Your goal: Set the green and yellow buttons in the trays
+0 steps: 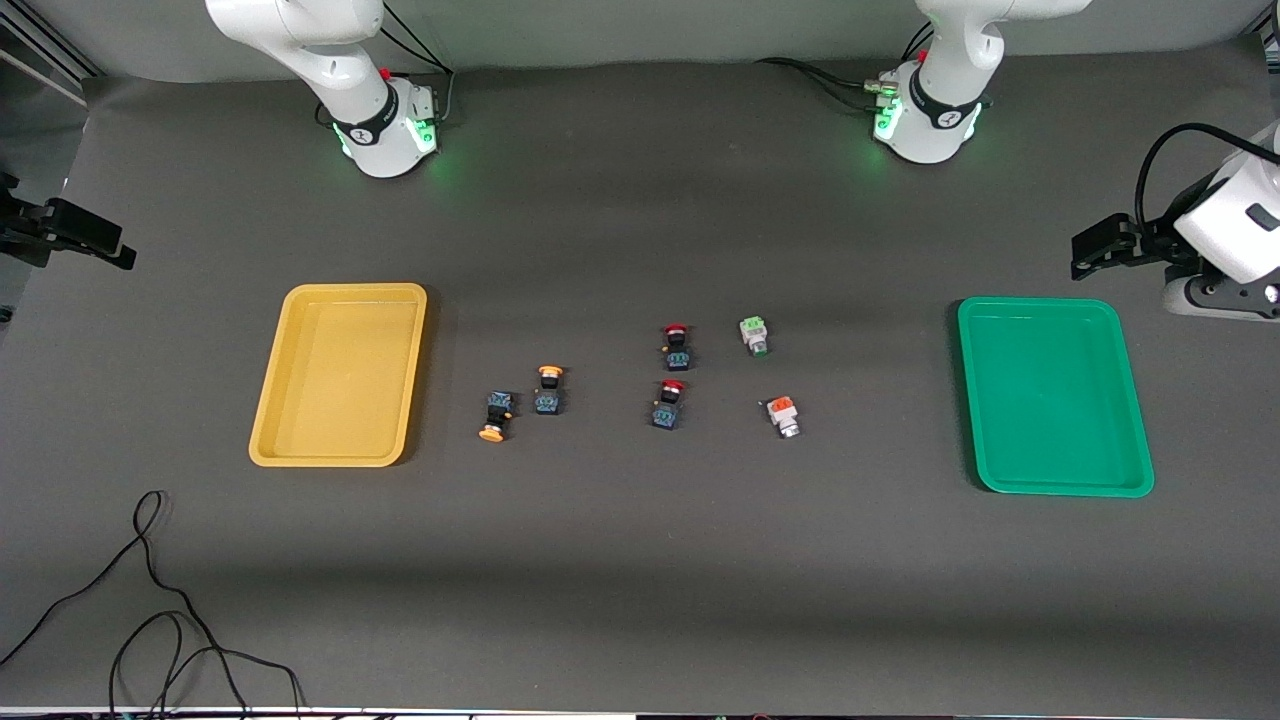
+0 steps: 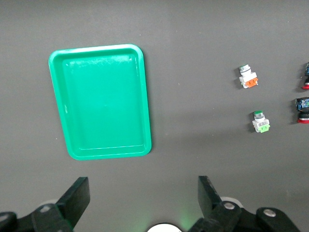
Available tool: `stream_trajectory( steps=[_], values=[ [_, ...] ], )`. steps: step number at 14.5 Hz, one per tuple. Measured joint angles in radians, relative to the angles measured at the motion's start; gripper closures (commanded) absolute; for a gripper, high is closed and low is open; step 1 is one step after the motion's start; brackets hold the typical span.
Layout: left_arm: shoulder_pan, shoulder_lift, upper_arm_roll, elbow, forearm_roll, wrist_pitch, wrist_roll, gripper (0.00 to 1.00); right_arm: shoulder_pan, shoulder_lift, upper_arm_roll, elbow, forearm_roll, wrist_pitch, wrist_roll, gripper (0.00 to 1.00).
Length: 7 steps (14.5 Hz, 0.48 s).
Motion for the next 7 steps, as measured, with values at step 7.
stream_trajectory(
  steps=[7],
  values=[
    [0.000, 0.000, 0.000, 0.000, 0.000, 0.000, 0.000, 0.00, 0.000, 0.025, 0.000, 0.000, 0.000, 0.001, 0.000, 0.00]
  ],
)
